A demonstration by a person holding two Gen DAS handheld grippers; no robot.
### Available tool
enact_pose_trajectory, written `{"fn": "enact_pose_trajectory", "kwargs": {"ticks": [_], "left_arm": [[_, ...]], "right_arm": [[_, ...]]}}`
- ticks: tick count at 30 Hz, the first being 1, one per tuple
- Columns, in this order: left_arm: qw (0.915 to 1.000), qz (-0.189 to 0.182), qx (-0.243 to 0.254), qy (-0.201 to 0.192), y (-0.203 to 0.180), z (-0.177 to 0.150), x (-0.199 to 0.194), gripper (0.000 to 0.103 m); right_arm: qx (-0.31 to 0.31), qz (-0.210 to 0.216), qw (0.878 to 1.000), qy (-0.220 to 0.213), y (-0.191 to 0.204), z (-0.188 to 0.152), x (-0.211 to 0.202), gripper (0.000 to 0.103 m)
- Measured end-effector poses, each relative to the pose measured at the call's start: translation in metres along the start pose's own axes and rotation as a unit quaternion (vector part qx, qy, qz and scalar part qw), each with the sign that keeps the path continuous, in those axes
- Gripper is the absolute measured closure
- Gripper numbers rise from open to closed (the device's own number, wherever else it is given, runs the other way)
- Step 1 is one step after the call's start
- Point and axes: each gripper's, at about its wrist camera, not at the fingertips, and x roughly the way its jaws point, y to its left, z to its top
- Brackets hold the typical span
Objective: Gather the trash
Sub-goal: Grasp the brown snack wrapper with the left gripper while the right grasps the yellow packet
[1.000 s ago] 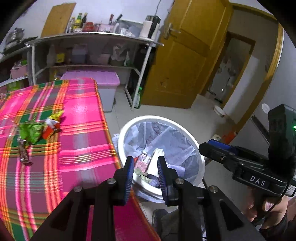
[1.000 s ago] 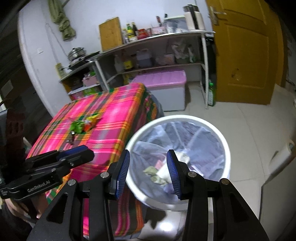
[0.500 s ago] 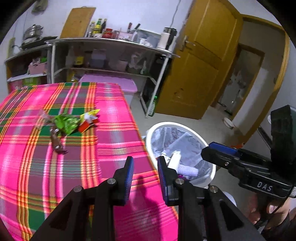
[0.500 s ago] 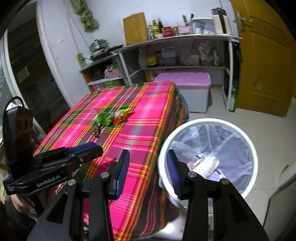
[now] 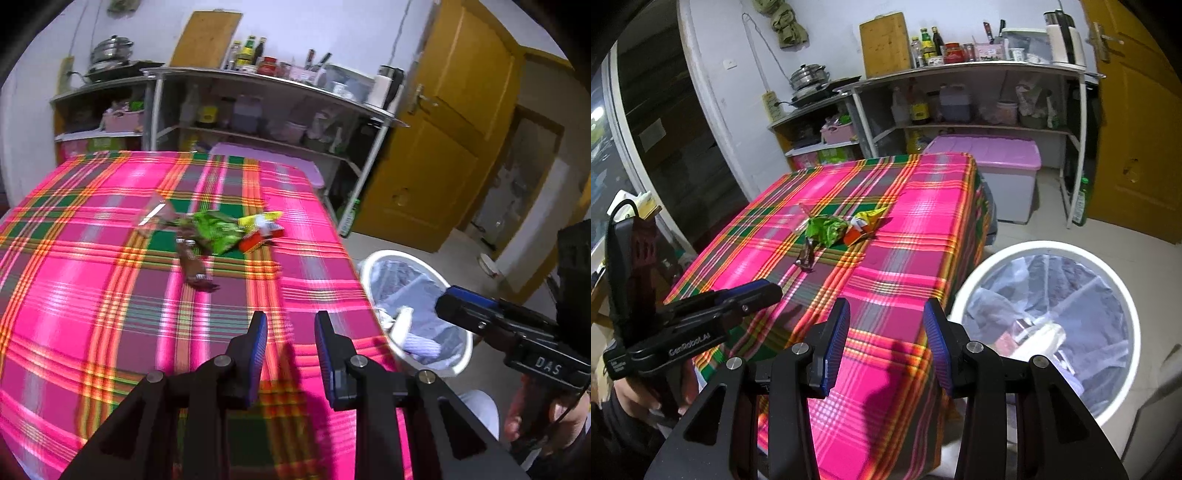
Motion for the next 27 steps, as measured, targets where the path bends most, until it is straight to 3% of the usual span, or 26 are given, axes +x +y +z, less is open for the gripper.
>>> {"fn": "enact_pose_trajectory", "kwargs": {"ticks": [5, 9, 27], "left_arm": [[0.9995, 0.029, -0.016, 0.002, 0.021, 0.004, 0.003, 0.076], [0.9986, 0.045, -0.027, 0.001, 0.035, 0.012, 0.009, 0.064], [0.9947, 0.081, -0.057, 0.03, 0.069, 0.041, 0.071, 0.063]], "right_arm": [[-0.007, 0.0, 1.0, 0.004, 0.003, 0.009, 0.012, 0.06], [-0.009, 0.003, 1.0, 0.007, 0.005, 0.019, 0.023, 0.06], [-0.013, 0.027, 0.999, 0.043, 0.015, 0.057, 0.09, 0.06]]}}
